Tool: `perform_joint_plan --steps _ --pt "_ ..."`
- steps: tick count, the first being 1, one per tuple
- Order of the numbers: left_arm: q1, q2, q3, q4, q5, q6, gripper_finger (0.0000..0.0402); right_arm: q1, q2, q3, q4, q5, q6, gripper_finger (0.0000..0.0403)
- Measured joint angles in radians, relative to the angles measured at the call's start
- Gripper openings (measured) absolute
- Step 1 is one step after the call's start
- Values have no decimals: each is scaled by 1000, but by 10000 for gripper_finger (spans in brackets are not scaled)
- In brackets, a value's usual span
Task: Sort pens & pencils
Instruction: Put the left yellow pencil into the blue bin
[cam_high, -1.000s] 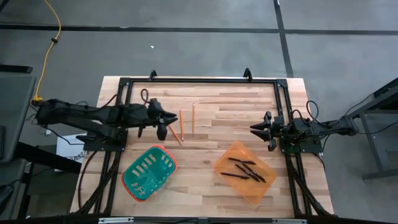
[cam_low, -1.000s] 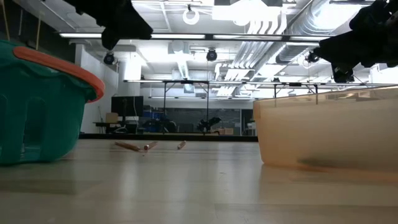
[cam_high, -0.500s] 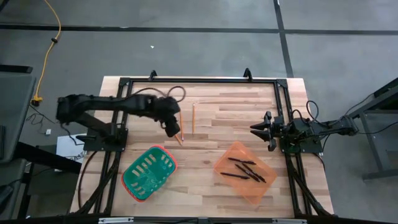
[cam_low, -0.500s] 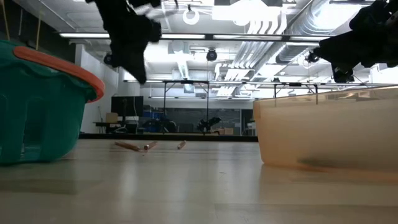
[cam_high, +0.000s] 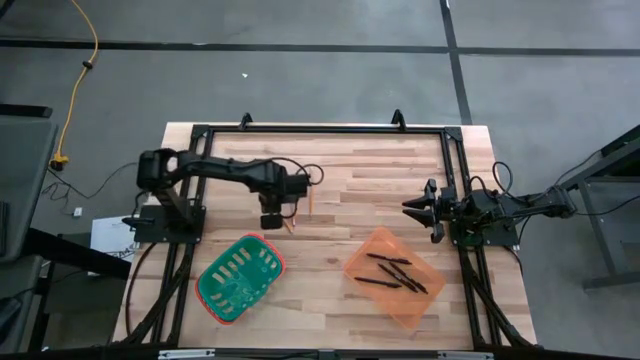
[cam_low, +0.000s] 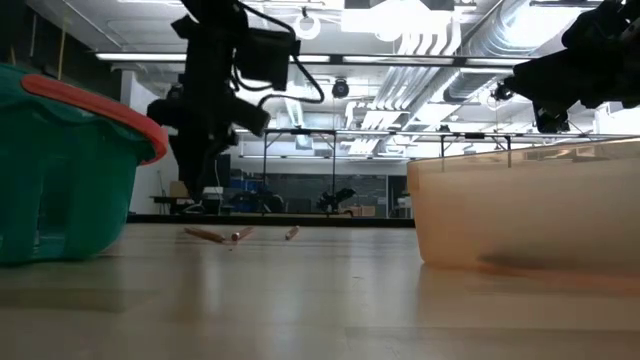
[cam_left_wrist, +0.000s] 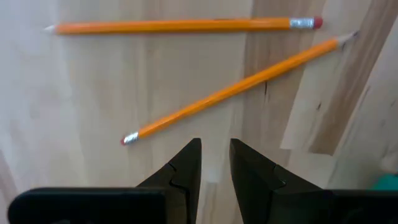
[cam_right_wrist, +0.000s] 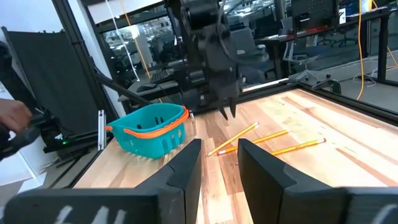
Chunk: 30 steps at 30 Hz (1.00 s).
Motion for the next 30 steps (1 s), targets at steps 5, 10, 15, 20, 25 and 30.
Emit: perform_joint_plan --steps 5,10,15,20,25,30 --pt "0 24 0 42 -17 175 71 0 1 0 0 0 0 96" --pt "0 27 -12 112 -9 354 71 0 2 0 0 0 0 96" --pt "0 27 -16 170 8 431 71 0 2 0 0 0 0 96" --pt "-1 63 -16 177 26 455 71 0 2 0 0 0 0 96" --pt "-1 100 -15 174 27 455 71 0 1 0 0 0 0 96" --pt "-1 100 -15 171 35 463 71 0 2 0 0 0 0 96"
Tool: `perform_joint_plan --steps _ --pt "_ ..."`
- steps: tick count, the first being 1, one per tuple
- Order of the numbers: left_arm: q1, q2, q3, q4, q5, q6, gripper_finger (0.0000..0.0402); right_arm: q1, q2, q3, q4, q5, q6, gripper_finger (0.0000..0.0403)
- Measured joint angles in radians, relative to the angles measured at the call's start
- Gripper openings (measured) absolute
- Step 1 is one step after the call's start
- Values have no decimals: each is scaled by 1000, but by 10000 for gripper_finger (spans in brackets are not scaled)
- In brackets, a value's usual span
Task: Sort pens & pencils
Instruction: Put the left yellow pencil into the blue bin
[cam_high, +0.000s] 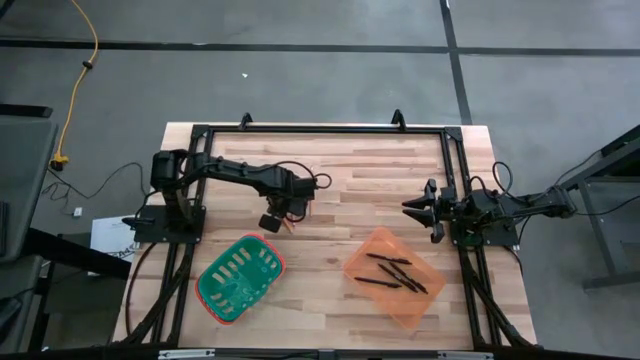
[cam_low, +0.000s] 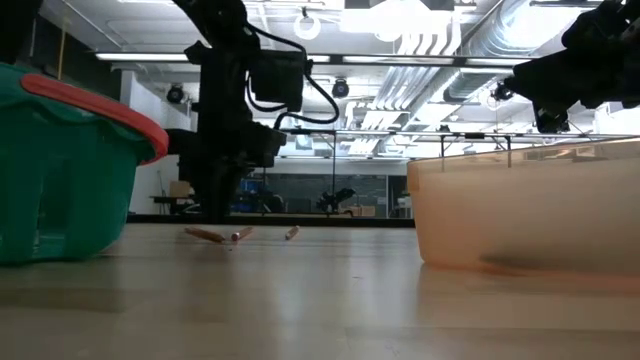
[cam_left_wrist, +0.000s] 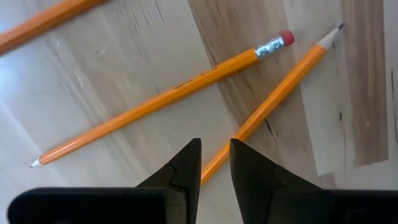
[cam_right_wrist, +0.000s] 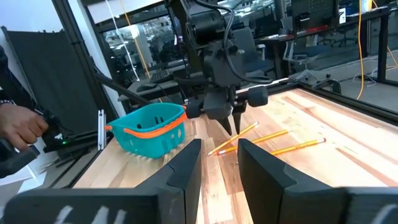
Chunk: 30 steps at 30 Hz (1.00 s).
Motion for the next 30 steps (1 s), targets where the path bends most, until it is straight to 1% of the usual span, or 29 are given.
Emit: perform_joint_plan --steps 8,13,21,27,30 --pt "-21 0 -8 -5 -23 74 71 0 0 0 0 0 0 96" --pt "-30 13 -7 -4 -12 123 72 0 0 0 0 0 0 96" --pt "-63 37 -7 4 -17 158 72 0 0 0 0 0 0 96" --pt "-72 63 -8 15 -80 201 72 0 0 0 0 0 0 96" --pt "-72 63 -8 19 -87 201 72 0 0 0 0 0 0 96"
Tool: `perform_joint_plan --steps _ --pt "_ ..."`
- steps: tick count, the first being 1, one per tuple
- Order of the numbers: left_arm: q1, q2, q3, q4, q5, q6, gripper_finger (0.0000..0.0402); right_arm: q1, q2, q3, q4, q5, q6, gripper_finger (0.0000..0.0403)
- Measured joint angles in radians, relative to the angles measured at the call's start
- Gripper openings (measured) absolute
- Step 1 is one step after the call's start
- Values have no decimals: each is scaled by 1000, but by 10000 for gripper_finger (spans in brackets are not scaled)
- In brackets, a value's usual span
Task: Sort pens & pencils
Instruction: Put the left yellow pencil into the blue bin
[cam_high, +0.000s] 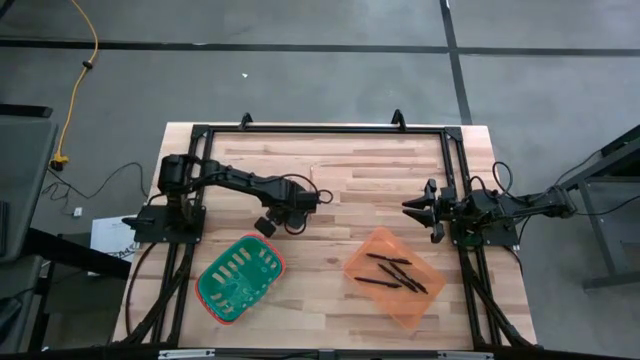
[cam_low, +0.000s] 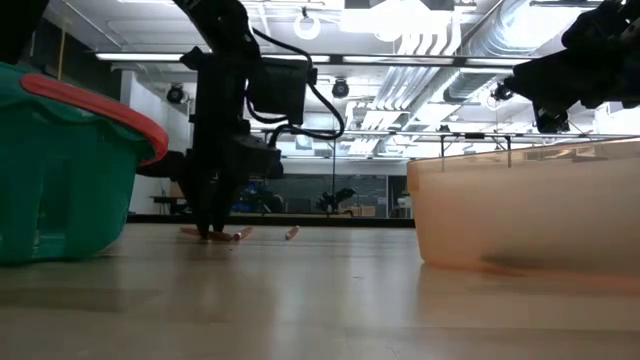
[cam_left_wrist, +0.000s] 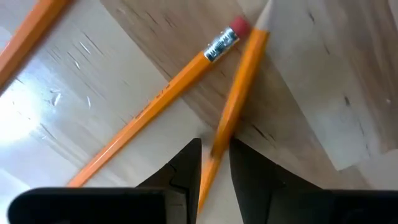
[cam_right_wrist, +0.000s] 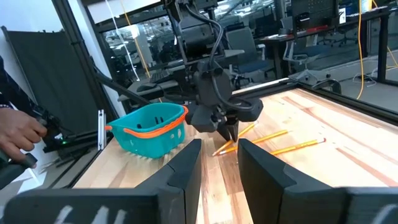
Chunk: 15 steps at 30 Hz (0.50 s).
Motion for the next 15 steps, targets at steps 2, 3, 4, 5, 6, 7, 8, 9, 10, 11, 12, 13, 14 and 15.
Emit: perform_joint_plan --steps 2,3,4,5,6,7,8,9,10,11,12,13,14,15 --pt "0 0 0 -1 -1 0 72 0 0 0 0 0 0 96" --pt "0 0 0 -1 -2 0 72 0 0 0 0 0 0 96" --pt "0 0 0 -1 -3 0 72 0 0 0 0 0 0 96" --pt "0 0 0 -1 -2 0 72 0 0 0 0 0 0 96" --pt "0 0 0 -1 2 -1 72 0 0 0 0 0 0 96" --pt "1 0 0 0 11 -1 72 0 0 0 0 0 0 96" --pt "1 0 0 0 20 -1 72 0 0 0 0 0 0 96" --pt "1 0 0 2 27 -5 72 0 0 0 0 0 0 96" --pt "1 0 0 5 31 -9 72 0 0 0 0 0 0 96" --pt "1 0 0 6 34 -16 72 0 0 0 0 0 0 96" --pt "1 0 0 7 38 -23 71 0 0 0 0 0 0 96" --pt "1 0 0 7 44 -32 69 0 0 0 0 0 0 96" --pt "2 0 0 6 47 -41 64 0 0 0 0 0 0 96" --pt "2 0 -1 6 49 -50 56 0 0 0 0 0 0 96"
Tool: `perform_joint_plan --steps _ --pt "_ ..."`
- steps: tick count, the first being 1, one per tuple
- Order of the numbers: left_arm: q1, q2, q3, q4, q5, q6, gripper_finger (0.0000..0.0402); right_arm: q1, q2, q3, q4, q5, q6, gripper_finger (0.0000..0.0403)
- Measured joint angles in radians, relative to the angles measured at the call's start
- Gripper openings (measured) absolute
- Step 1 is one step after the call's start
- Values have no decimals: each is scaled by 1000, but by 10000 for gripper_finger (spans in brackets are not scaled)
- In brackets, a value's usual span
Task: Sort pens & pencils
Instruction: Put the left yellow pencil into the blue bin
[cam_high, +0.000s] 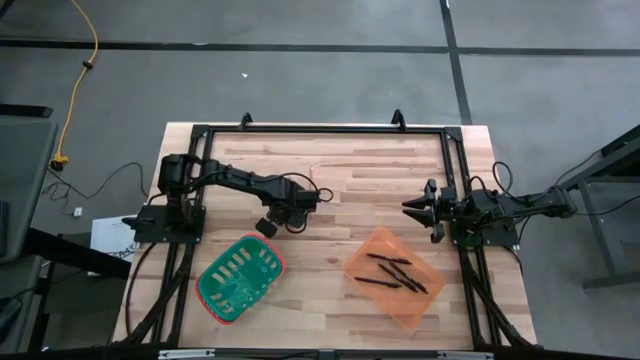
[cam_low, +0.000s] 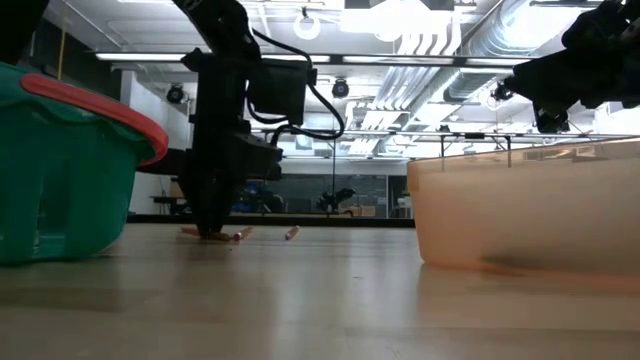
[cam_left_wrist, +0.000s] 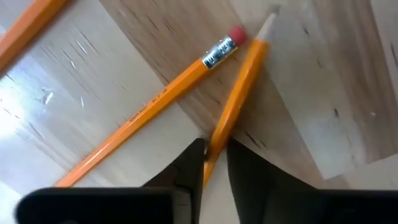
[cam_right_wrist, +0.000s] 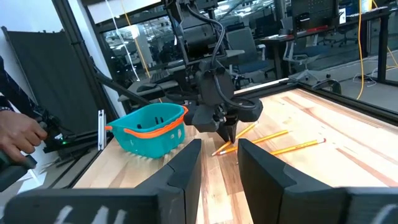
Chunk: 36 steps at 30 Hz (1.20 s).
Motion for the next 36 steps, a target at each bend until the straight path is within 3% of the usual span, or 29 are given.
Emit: perform_joint_plan --steps 5,10,18,26,36 --pt "-1 -7 -29 17 0 -20 9 0 0 0 0 0 0 96" --pt "-1 -6 -40 30 -1 -82 25 0 0 0 0 0 0 96" --pt "-1 3 10 -3 7 -183 9 0 0 0 0 0 0 96" --pt "-2 3 131 -97 8 -235 3 0 0 0 0 0 0 96" --pt "-20 -2 404 -358 11 -431 2 0 0 0 0 0 0 96"
